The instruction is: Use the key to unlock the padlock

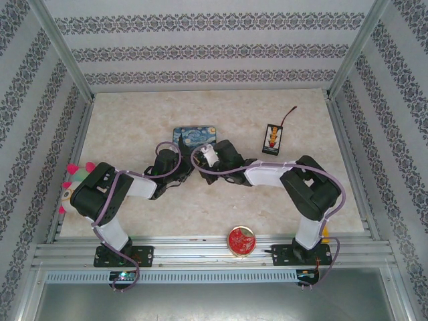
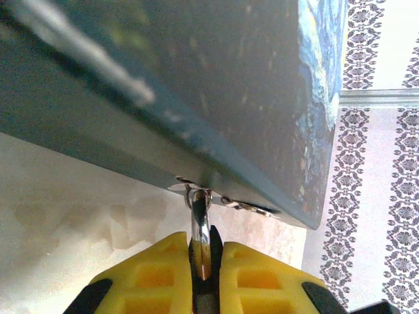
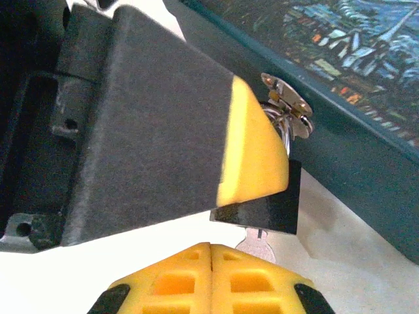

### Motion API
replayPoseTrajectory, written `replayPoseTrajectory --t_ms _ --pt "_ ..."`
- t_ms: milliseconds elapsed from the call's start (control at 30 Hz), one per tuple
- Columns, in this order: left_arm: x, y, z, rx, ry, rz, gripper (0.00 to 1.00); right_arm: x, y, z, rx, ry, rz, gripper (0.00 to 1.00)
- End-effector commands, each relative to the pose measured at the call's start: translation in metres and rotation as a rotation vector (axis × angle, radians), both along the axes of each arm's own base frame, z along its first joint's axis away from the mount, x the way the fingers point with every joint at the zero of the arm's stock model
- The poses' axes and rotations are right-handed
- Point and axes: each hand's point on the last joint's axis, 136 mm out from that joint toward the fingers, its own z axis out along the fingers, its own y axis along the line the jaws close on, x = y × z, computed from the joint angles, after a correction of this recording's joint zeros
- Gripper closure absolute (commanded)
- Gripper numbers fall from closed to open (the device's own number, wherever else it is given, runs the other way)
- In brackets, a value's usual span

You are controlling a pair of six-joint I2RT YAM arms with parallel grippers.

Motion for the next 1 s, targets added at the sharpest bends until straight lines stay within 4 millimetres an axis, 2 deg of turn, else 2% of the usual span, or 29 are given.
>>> replayPoseTrajectory --t_ms 0,167,333,467,567,667,967 --pt "-0.01 -0.02 0.012 -0.048 -0.017 -0.109 0.98 0.016 0.001 0.014 0.154 0.042 -0.015 1.0" --pt "-0.01 -0.021 0.01 -0.06 -0.014 -0.11 0.96 0.022 -0.001 0.021 0.293 0.128 -0.012 1.0" --pt "-0.007 -0.021 0.011 -0.063 -0.017 -0.102 0.97 0.022 -0.005 0.015 0.276 0.134 -0.031 1.0" --pt "-0.006 -0.019 0.011 -0.056 -0.014 -0.086 0.98 0.016 -0.013 0.012 0.192 0.049 -0.071 0.99" --pt "-0.006 -0.017 0.009 -0.049 -0.002 -0.076 1.0 0.01 -0.019 0.014 0.094 -0.036 -0.101 0.86" --pt "-0.007 -0.017 0.007 -0.045 0.009 -0.075 1.0 0.006 -0.024 0.016 0.01 -0.093 -0.124 0.84" --pt "-0.005 -0.019 0.01 -0.052 0.014 -0.074 1.0 -0.009 -0.02 0.002 -0.188 -0.146 -0.078 0.75"
